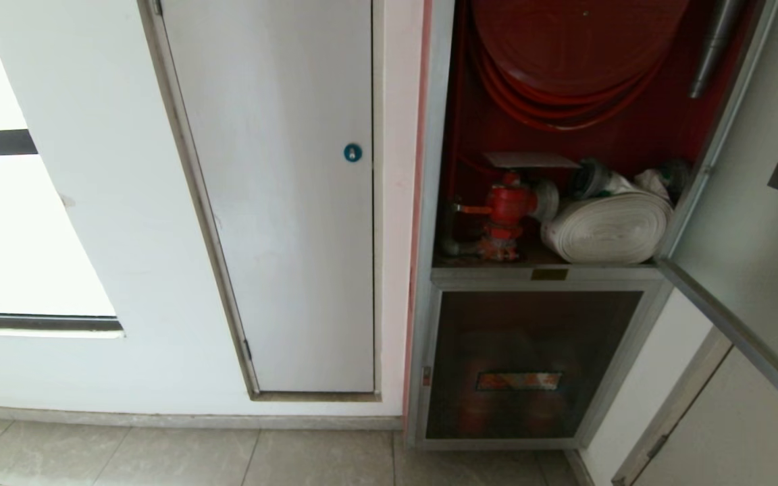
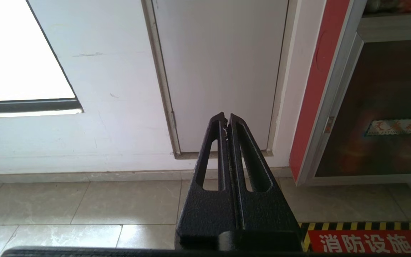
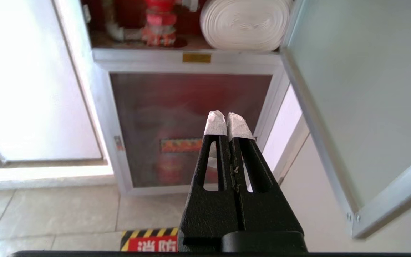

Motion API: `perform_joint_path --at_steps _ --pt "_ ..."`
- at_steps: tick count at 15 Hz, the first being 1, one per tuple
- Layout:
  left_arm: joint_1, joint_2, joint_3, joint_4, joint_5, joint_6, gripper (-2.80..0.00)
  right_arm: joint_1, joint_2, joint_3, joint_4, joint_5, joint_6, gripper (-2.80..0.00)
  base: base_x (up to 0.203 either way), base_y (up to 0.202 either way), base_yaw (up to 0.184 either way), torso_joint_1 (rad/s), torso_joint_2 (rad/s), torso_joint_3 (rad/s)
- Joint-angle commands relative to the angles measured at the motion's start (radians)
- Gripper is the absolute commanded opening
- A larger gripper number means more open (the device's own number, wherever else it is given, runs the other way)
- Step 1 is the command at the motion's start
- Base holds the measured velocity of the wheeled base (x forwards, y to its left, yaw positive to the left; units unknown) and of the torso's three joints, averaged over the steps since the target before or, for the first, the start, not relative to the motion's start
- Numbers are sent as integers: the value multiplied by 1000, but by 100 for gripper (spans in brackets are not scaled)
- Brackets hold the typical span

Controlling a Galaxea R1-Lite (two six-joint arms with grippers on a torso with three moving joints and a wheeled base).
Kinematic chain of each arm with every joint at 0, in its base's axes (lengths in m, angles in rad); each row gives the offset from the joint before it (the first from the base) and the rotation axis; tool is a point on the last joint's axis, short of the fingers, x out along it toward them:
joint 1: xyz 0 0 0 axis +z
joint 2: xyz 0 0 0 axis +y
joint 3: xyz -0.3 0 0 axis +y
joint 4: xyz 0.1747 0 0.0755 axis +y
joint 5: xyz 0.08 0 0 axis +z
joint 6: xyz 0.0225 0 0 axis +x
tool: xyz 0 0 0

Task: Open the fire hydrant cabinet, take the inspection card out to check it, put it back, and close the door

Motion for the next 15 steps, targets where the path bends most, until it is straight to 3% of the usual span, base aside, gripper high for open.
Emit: perform_joint_path --at_steps 1,10,15 --pt "0 0 6 0 0 0 -280 8 -104 31 21 7 -2 -280 0 0 0 0 0 0" --pt "0 1 6 0 0 0 -280 34 -302 181 41 89 -8 -280 0 0 0 0 0 0" --pt "0 0 6 0 0 0 -280 50 -447 226 174 139 -9 -280 0 0 0 0 0 0"
